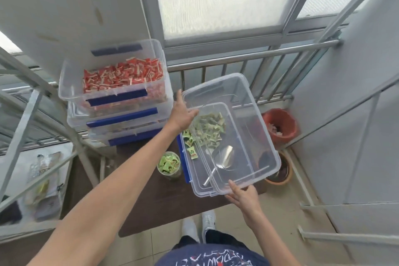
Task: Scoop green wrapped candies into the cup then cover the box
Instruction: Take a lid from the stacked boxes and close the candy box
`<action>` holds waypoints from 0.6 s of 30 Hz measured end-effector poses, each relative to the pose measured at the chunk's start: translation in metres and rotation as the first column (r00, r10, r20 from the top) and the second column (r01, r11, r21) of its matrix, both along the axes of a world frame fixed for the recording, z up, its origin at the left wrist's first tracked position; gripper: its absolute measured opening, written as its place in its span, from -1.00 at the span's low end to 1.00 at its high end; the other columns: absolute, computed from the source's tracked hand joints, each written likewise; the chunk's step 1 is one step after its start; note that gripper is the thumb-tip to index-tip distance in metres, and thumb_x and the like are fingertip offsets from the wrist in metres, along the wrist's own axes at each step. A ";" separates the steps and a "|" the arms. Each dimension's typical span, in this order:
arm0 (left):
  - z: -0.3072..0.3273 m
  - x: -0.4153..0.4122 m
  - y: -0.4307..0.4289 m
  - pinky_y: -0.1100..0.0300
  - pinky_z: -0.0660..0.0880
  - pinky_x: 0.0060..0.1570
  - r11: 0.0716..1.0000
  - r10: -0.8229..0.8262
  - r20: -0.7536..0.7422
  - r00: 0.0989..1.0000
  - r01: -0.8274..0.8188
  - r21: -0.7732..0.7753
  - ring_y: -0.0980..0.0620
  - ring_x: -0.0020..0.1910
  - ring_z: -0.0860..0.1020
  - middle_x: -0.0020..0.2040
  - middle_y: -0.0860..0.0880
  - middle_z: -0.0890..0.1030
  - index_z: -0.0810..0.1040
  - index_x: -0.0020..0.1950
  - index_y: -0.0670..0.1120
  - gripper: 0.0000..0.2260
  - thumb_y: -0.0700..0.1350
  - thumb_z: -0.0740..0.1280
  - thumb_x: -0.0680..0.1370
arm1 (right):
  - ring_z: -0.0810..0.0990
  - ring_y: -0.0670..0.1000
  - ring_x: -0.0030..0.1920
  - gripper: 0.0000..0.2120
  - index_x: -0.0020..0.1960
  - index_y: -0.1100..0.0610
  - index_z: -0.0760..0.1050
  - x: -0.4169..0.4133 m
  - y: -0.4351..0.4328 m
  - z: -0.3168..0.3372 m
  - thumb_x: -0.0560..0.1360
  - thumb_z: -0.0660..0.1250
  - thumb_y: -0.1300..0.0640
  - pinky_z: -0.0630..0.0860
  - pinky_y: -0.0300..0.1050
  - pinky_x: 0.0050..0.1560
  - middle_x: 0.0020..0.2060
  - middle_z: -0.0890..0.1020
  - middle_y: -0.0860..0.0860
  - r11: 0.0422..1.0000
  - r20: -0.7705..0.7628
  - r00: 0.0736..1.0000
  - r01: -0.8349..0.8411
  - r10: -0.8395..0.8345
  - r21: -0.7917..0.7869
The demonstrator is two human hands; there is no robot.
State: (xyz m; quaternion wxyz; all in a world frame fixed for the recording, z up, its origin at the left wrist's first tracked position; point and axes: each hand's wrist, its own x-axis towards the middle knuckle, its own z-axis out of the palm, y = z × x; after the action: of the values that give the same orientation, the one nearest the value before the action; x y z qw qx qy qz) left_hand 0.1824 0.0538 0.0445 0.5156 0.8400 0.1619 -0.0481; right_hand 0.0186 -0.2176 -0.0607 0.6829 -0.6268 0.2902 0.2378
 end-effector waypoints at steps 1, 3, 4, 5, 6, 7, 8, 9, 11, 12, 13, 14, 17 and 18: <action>-0.014 -0.002 0.002 -0.18 0.41 0.47 1.000 -0.006 -0.048 0.999 0.006 -0.002 -0.21 0.52 0.41 0.64 -0.26 0.21 -0.17 0.69 0.01 -0.04 -0.07 0.48 0.57 | 0.75 0.14 0.02 -0.53 0.32 0.25 0.42 -0.004 0.000 -0.006 0.51 0.52 0.14 0.70 0.02 -0.02 0.07 0.70 0.22 1.000 -0.027 1.000 -0.015 0.014 -0.005; -0.036 -0.009 0.007 -0.22 0.37 0.49 1.000 -0.022 -0.130 0.991 0.023 0.002 -0.23 0.55 0.38 0.70 -0.21 0.04 -0.27 0.67 0.10 0.02 -0.05 0.49 0.55 | 0.74 0.14 0.06 -0.50 0.30 0.26 0.42 -0.013 0.003 -0.019 0.49 0.54 0.09 0.70 0.03 -0.01 0.13 0.66 0.23 0.999 -0.078 0.996 -0.040 0.039 -0.012; -0.042 -0.014 0.008 -0.21 0.33 0.53 1.000 -0.021 -0.163 0.986 0.022 0.008 -0.23 0.59 0.31 0.71 -0.19 0.00 -0.32 0.67 0.09 0.04 -0.07 0.49 0.56 | 0.73 0.14 0.06 -0.50 0.27 0.30 0.42 -0.016 0.006 -0.023 0.49 0.54 0.07 0.70 0.03 0.00 0.13 0.65 0.23 0.998 -0.103 0.993 -0.055 0.053 -0.018; -0.048 -0.018 0.008 -0.18 0.27 0.56 1.000 -0.018 -0.191 0.981 0.022 0.019 -0.22 0.63 0.21 0.71 -0.18 -0.02 -0.35 0.66 0.07 0.05 -0.12 0.48 0.57 | 0.73 0.12 0.06 -0.49 0.25 0.32 0.43 -0.019 0.008 -0.029 0.49 0.53 0.04 0.70 0.01 -0.01 0.13 0.65 0.22 0.997 -0.126 0.989 -0.078 0.074 -0.027; -0.052 -0.022 0.008 -0.14 0.22 0.59 0.999 -0.014 -0.223 0.975 0.021 0.025 -0.20 0.66 0.13 0.71 -0.18 -0.03 -0.39 0.65 0.06 0.07 -0.17 0.47 0.58 | 0.74 0.10 0.05 -0.47 0.25 0.32 0.44 -0.022 0.010 -0.035 0.49 0.53 0.00 0.70 -0.01 -0.01 0.13 0.66 0.21 0.994 -0.143 0.985 -0.106 0.101 -0.027; -0.058 -0.025 0.009 -0.11 0.20 0.60 0.999 -0.018 -0.240 0.970 0.026 0.030 -0.19 0.67 0.09 0.71 -0.18 -0.03 -0.42 0.64 0.06 0.08 -0.20 0.46 0.58 | 0.75 0.08 0.03 -0.46 0.25 0.31 0.44 -0.025 0.013 -0.038 0.48 0.52 -0.03 0.70 -0.03 -0.03 0.12 0.68 0.19 0.991 -0.151 0.981 -0.131 0.125 -0.032; -0.063 -0.026 0.011 -0.10 0.18 0.60 0.999 -0.020 -0.259 0.966 0.031 0.038 -0.18 0.67 0.07 0.71 -0.18 -0.04 -0.44 0.63 0.08 0.09 -0.22 0.46 0.57 | 0.75 0.06 0.02 -0.46 0.25 0.30 0.45 -0.027 0.016 -0.040 0.49 0.52 -0.05 0.70 -0.05 -0.05 0.12 0.69 0.18 0.989 -0.157 0.978 -0.145 0.138 -0.033; -0.067 -0.028 0.013 -0.10 0.18 0.61 0.998 -0.023 -0.267 0.963 0.038 0.049 -0.17 0.68 0.07 0.71 -0.17 -0.04 -0.45 0.63 0.10 0.10 -0.22 0.46 0.57 | 0.75 0.06 0.01 -0.45 0.24 0.31 0.44 -0.028 0.020 -0.042 0.49 0.51 -0.06 0.70 -0.05 -0.06 0.11 0.69 0.18 0.988 -0.160 0.976 -0.153 0.146 -0.037; -0.075 -0.028 0.018 -0.06 0.23 0.58 0.998 -0.019 -0.290 0.957 0.037 0.060 -0.16 0.67 0.10 0.71 -0.14 -0.02 -0.43 0.63 0.13 0.10 -0.24 0.45 0.54 | 0.76 0.07 -0.01 -0.46 0.24 0.33 0.41 -0.028 0.029 -0.042 0.53 0.47 -0.06 0.70 -0.04 -0.06 0.08 0.68 0.20 0.986 -0.172 0.973 -0.162 0.153 -0.041; -0.077 -0.028 0.017 0.02 0.26 0.55 0.996 -0.036 -0.312 0.949 0.058 0.061 -0.15 0.67 0.12 0.72 -0.12 -0.01 -0.40 0.65 0.12 0.09 -0.26 0.44 0.53 | 0.76 0.07 -0.02 -0.47 0.24 0.33 0.40 -0.027 0.034 -0.041 0.54 0.46 -0.06 0.70 -0.03 -0.05 0.07 0.67 0.21 0.985 -0.174 0.972 -0.169 0.159 -0.045; -0.079 -0.030 0.014 0.09 0.25 0.53 0.993 -0.075 -0.333 0.940 0.101 0.062 -0.13 0.67 0.11 0.72 -0.10 -0.03 -0.36 0.67 0.09 0.06 -0.28 0.42 0.53 | 0.76 0.06 -0.04 -0.48 0.23 0.31 0.39 -0.026 0.039 -0.039 0.55 0.45 -0.08 0.71 -0.02 -0.05 0.05 0.68 0.21 0.983 -0.178 0.970 -0.176 0.164 -0.052; -0.079 -0.032 0.008 0.11 0.19 0.55 0.986 -0.120 -0.351 0.929 0.153 0.068 -0.11 0.68 0.06 0.72 -0.09 -0.07 -0.31 0.69 0.03 0.01 -0.29 0.39 0.55 | 0.77 0.06 -0.07 -0.47 0.22 0.29 0.40 -0.024 0.044 -0.036 0.54 0.44 -0.11 0.71 -0.01 -0.05 0.02 0.69 0.21 0.981 -0.185 0.969 -0.180 0.165 -0.067; -0.089 -0.039 -0.010 0.06 0.00 0.64 0.967 -0.188 -0.375 0.908 0.237 0.090 -0.06 0.70 -0.08 0.72 -0.10 -0.12 -0.19 0.71 -0.06 -0.16 -0.27 0.31 0.62 | 0.78 0.04 -0.17 -0.45 0.15 0.29 0.50 -0.016 0.054 -0.028 0.52 0.43 -0.21 0.72 0.03 -0.08 -0.11 0.74 0.19 0.964 -0.212 0.957 -0.230 0.199 -0.135; -0.090 -0.040 -0.014 0.02 -0.02 0.65 0.967 -0.180 -0.381 0.907 0.234 0.100 -0.06 0.70 -0.10 0.72 -0.11 -0.11 -0.17 0.72 -0.05 -0.19 -0.26 0.28 0.63 | 0.78 0.04 -0.20 -0.46 0.10 0.27 0.52 -0.014 0.056 -0.024 0.51 0.41 -0.23 0.72 0.03 -0.10 -0.16 0.74 0.17 0.953 -0.224 0.950 -0.256 0.217 -0.162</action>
State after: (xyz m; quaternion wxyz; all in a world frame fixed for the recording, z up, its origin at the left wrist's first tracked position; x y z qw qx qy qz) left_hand 0.1429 0.0394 -0.0458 0.4062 0.8633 0.1687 -0.2476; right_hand 0.0046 -0.1618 -0.0842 0.5536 -0.6914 0.3023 0.3523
